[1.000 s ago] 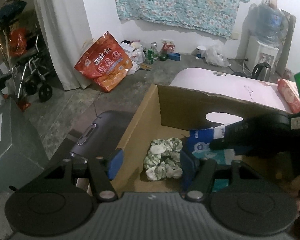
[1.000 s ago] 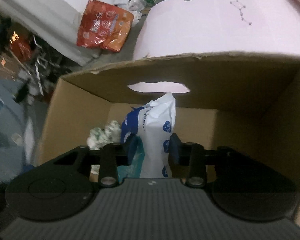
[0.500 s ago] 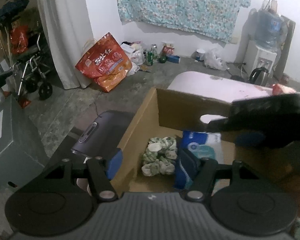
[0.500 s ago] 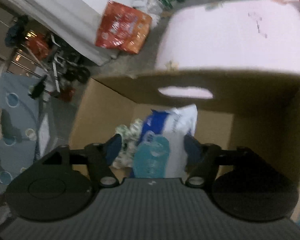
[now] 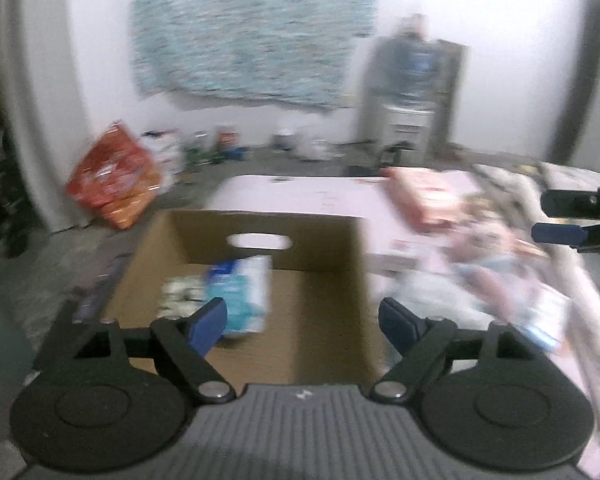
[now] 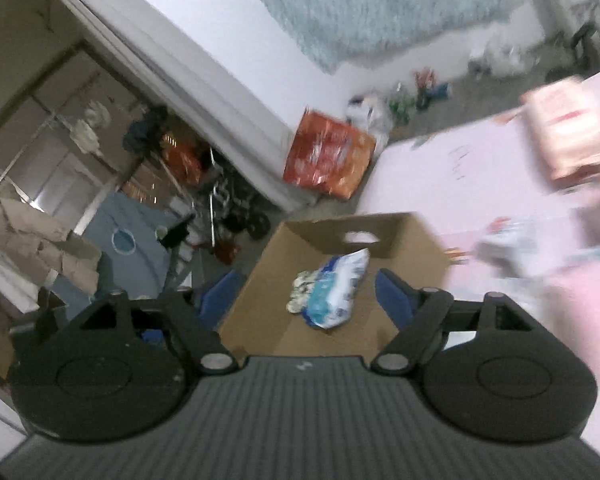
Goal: Organize soft objects
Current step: 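Move both grippers back over the table items, then grasp the pink knitted scrubber with the left gripper while the right grasps the blue-white box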
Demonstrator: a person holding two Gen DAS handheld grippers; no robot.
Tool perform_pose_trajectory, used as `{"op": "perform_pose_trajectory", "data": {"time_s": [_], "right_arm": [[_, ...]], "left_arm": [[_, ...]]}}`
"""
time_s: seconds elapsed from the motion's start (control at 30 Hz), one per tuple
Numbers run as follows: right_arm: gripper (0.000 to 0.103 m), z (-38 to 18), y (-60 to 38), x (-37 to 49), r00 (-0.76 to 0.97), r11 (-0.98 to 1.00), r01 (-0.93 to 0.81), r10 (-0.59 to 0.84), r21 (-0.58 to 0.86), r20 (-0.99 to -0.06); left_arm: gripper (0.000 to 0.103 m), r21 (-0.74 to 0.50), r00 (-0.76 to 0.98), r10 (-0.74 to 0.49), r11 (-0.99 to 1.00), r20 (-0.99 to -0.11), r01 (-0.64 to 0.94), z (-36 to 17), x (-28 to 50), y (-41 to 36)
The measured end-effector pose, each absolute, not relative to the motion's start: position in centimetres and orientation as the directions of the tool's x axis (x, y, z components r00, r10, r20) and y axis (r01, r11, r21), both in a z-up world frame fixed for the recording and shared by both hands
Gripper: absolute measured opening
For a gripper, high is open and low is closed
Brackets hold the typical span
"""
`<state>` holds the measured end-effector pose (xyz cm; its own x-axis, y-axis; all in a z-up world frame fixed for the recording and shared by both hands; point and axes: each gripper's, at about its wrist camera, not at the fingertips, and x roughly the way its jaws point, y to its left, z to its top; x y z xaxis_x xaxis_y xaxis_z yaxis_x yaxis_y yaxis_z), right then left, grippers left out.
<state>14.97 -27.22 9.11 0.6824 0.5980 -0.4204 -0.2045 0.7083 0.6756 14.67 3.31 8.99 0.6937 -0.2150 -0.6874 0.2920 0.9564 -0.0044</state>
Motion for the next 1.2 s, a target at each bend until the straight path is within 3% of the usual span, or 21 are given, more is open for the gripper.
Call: {"op": "perform_pose_trajectory", "data": {"time_s": [0.27,0.43,0.57,0.7,1.03,1.2], "right_arm": [[0.080,5.5,-40.1,0.5,0.810,0.737,-0.018,0.406,0.675,-0.422],[0.080,0.9,-42.9,-3.6,0.823,0.758,0.086,0.312,0.646,-0.475],[0.080,-2.1,-41.6,-3.2,0.825,0.771,0.154,0.244,0.617,-0.511],[0.073,-5.2,-42.2,-1.5,0.816,0.764,0.228,0.188,0.604,-0.547],[0.057,-10.9,-45.3,3.6,0.795,0.663,0.351,0.161,0.661,-0.584],[0.056,-12.7,-46.1,5.1,0.793,0.632,0.382,0.151,0.674,-0.591]], "left_arm": [[0.085,-0.060,0.605,-0.403,0.861,-0.687,0.505,6.7,10.1,-7.2],[0.085,-0.128,0.521,-0.443,0.837,-0.729,0.532,4.3,11.4,-12.7],[0.085,-0.198,0.458,-0.448,0.846,-0.768,0.496,2.6,15.0,-16.3],[0.083,-0.237,0.420,-0.436,0.863,-0.796,0.447,0.7,18.7,-19.3],[0.055,-0.336,0.275,-0.405,0.903,-0.872,0.267,-4.9,25.7,-22.0],[0.054,-0.330,0.271,-0.396,0.908,-0.877,0.260,-5.8,26.4,-22.9]]}}
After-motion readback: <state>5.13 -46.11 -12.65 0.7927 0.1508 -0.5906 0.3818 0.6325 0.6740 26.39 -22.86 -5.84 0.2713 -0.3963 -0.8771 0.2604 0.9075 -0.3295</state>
